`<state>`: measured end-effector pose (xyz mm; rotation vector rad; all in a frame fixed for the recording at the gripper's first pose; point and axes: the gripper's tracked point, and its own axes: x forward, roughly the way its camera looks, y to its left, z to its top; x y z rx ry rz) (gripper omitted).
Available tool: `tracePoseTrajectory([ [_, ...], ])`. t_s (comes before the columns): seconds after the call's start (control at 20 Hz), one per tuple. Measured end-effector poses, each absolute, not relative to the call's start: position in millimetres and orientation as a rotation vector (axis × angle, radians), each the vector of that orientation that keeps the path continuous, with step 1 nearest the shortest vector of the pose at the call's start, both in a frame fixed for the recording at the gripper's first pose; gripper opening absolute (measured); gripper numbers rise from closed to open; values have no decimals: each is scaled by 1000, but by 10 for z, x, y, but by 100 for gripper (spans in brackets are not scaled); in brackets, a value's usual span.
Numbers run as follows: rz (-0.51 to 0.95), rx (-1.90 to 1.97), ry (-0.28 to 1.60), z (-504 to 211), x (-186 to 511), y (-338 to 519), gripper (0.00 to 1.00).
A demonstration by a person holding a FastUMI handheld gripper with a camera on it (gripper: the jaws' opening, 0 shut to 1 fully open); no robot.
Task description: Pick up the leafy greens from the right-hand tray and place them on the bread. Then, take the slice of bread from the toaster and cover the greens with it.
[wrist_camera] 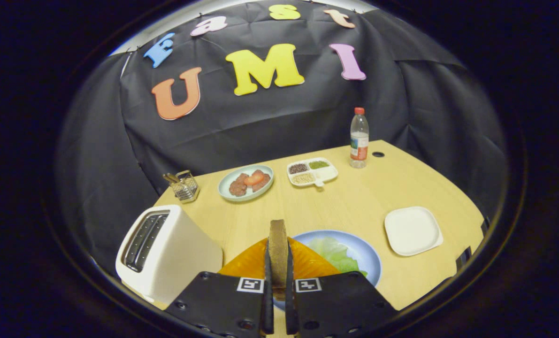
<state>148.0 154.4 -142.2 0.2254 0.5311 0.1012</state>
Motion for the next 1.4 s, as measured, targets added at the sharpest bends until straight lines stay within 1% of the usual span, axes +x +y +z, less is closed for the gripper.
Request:
tracePoseTrajectory([
  [0.2, 95, 283, 577, -1673, 1507, 1283, 10],
  [0.25, 107, 286, 580, -1725, 1521, 1246, 10],
  [0.3, 116, 289, 583, -1779, 1530, 1209, 12],
  [0.45, 116, 275, 578, -1902, 1564, 1071, 12],
  [0.5, 116, 261, 578, -1962, 1568, 1042, 18],
  [0.7, 116, 150, 531, -2077, 1562, 926, 18],
  [0.75, 104, 98, 523, -2116, 1573, 867, 27],
  [0.85, 83, 49, 528, -2205, 1560, 831, 29],
  [0.9, 81, 49, 528, -2224, 1555, 827, 35],
  [0.95, 67, 53, 528, -2228, 1559, 799, 35],
  [1.15, -27, -1, 536, -2293, 1513, 656, 53],
  [1.4, -28, -71, 457, -2097, 1398, 680, 76],
])
